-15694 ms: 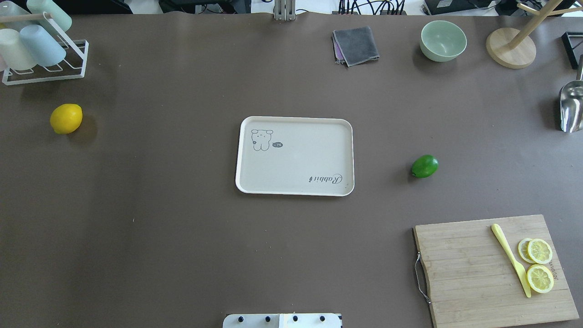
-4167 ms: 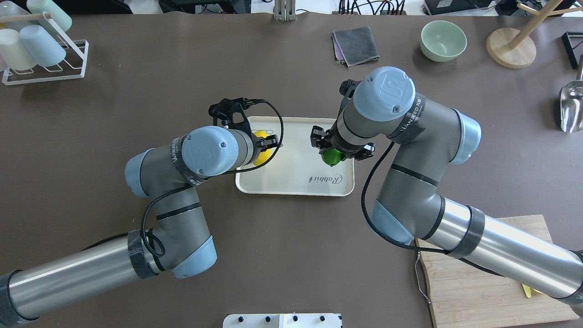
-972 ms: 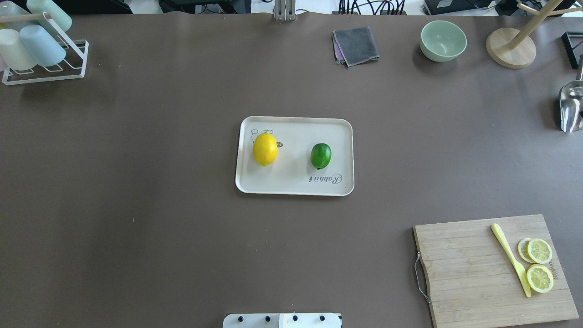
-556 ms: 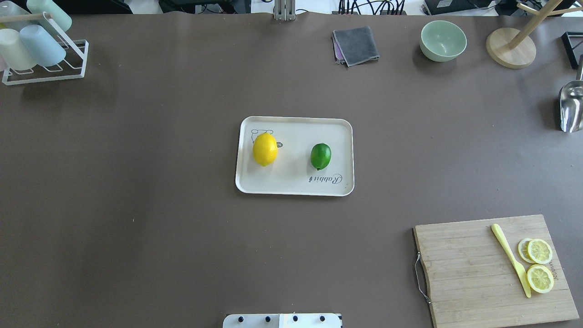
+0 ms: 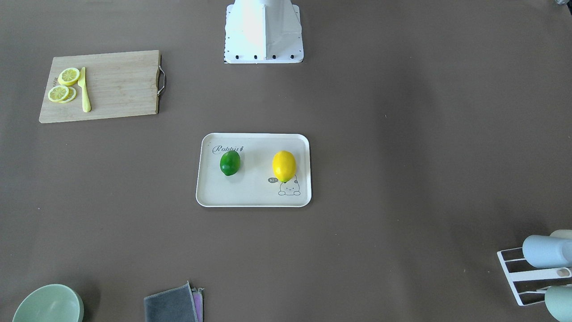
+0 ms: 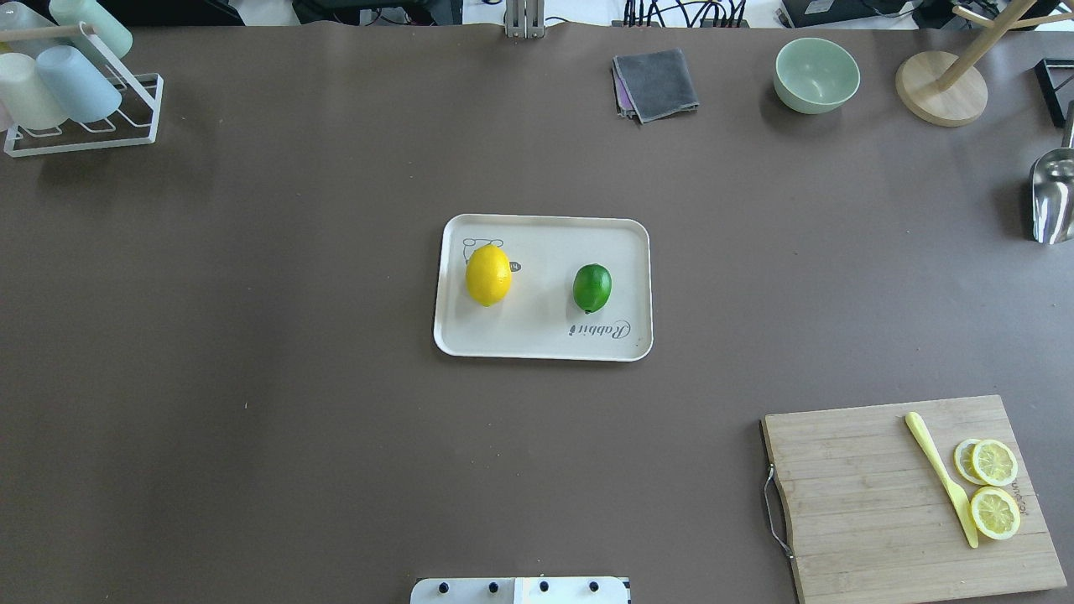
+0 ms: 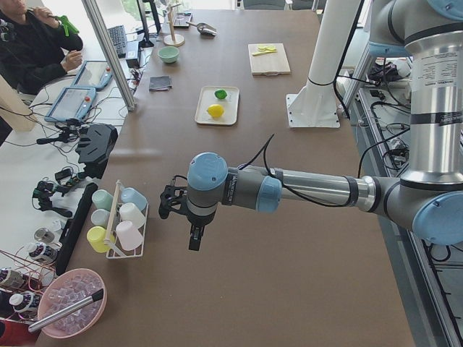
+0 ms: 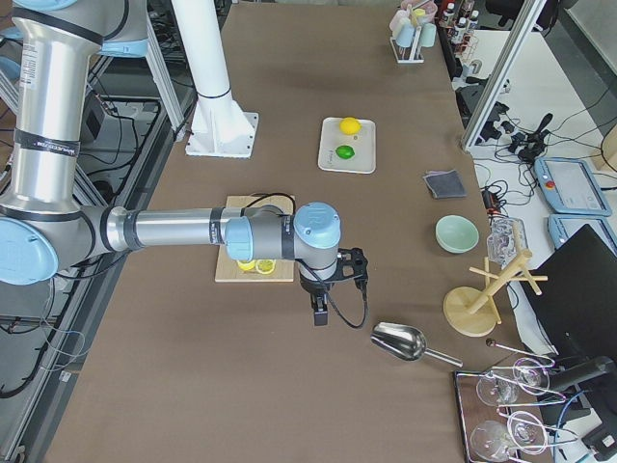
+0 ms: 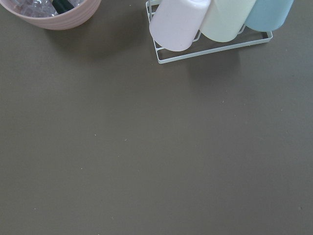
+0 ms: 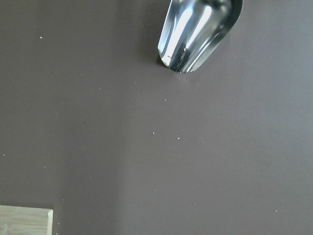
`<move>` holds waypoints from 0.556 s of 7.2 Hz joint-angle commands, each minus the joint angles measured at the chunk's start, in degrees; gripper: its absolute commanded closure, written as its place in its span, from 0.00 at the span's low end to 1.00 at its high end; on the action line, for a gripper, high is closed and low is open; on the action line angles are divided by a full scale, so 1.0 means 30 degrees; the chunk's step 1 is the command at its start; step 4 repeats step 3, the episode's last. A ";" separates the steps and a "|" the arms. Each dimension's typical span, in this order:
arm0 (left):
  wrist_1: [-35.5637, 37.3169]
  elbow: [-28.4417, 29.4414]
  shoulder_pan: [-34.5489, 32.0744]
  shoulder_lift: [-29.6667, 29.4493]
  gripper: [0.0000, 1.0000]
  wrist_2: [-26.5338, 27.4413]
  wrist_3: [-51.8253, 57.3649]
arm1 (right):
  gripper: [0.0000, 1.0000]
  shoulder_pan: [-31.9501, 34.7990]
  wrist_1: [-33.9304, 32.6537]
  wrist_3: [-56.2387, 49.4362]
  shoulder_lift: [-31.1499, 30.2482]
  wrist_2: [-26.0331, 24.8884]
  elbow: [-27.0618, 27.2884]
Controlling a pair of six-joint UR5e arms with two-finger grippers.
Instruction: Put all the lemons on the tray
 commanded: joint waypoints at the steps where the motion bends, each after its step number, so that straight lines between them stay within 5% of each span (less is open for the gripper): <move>1: 0.0026 0.0015 0.0033 -0.0172 0.02 0.0047 -0.0214 | 0.00 0.0045 0.0010 0.0166 0.0026 -0.0043 -0.0056; 4: -0.0032 0.0102 0.0092 -0.0232 0.02 0.0047 -0.0243 | 0.00 0.0045 0.0010 0.0196 0.0026 -0.0102 -0.0056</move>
